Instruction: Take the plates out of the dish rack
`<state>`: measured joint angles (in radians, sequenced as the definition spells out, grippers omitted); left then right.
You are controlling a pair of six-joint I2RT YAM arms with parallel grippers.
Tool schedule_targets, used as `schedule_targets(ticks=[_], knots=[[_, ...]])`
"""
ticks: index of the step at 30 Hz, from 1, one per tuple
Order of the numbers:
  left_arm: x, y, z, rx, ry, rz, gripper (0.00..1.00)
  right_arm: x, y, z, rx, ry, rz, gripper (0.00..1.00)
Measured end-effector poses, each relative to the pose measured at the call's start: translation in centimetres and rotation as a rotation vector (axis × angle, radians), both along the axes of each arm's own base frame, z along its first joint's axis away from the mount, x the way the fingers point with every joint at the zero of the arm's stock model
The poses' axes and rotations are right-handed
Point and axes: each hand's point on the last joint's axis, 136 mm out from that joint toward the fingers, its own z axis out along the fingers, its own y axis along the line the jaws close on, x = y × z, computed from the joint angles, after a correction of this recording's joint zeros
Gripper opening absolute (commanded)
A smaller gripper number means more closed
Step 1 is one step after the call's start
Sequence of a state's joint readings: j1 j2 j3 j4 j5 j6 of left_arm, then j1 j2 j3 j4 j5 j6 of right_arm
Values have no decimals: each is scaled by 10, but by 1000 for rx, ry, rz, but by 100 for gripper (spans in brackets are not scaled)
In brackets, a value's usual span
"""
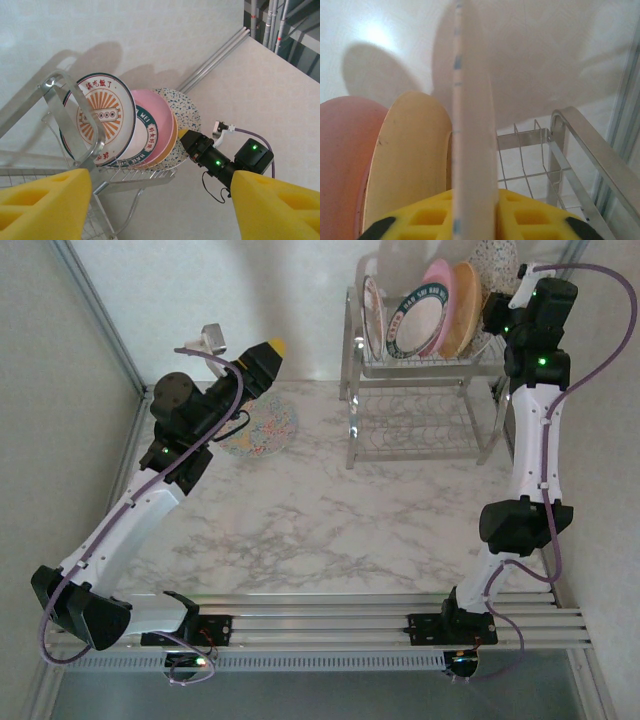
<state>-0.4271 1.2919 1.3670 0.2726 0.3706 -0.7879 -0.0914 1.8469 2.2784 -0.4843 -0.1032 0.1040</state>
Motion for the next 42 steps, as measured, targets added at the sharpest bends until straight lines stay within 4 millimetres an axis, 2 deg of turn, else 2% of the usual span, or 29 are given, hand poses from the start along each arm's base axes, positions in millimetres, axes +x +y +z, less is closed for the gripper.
schedule_targets(ticks=[8, 21, 28, 42], knots=[[0, -1, 0, 0, 0, -2, 74, 0, -3, 1, -44, 2, -41, 0], [-1, -1, 0, -1, -1, -4, 74, -2, 7, 4, -108, 0, -73, 0], [-5, -1, 11, -28, -36, -14, 75, -7, 7, 9, -133, -5, -93, 0], [-11, -1, 23, -68, -66, -43, 75, -34, -3, 42, -181, -65, -153, 0]])
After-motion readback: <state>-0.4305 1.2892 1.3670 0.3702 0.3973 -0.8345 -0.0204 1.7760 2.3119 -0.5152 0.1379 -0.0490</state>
